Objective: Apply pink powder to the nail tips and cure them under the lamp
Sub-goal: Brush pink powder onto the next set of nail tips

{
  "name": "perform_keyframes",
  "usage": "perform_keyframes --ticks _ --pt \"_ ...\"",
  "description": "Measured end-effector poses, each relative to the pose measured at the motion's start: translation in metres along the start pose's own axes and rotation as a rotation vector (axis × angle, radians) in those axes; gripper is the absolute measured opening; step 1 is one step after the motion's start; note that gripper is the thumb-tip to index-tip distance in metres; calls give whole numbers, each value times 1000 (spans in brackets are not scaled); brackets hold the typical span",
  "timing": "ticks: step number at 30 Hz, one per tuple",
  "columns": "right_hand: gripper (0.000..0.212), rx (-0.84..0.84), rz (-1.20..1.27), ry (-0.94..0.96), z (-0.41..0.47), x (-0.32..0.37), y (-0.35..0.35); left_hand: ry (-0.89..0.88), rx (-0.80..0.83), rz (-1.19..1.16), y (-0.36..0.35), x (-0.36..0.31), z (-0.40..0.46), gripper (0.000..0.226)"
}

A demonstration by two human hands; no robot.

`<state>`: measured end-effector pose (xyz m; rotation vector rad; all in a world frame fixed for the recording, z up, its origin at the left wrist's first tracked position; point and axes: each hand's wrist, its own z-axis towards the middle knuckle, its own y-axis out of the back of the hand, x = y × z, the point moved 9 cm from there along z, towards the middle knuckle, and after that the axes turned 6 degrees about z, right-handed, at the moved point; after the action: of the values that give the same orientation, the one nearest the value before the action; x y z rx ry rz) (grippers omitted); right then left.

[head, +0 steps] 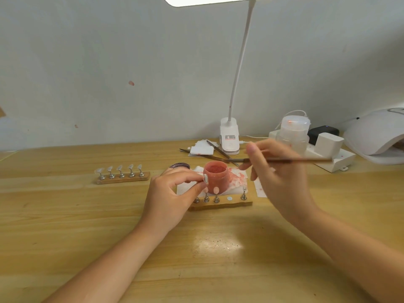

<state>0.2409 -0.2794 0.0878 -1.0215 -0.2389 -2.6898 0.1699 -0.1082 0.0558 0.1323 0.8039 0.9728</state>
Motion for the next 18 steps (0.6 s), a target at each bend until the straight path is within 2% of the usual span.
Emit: perform_keyframes --ticks 3,10,13,18 --pt "6 107 -84 170 -18 16 -16 -3 5 -2 -1 0 0 28" --pt "35 122 -9 158 -25 18 -22 -19 0 -24 -1 -2 0 27" --pt "39 153 -26 148 -27 16 -28 -24 6 -23 -2 -3 0 22" --pt "54 148 42 83 -30 8 -28 2 1 -26 -1 -1 0 26"
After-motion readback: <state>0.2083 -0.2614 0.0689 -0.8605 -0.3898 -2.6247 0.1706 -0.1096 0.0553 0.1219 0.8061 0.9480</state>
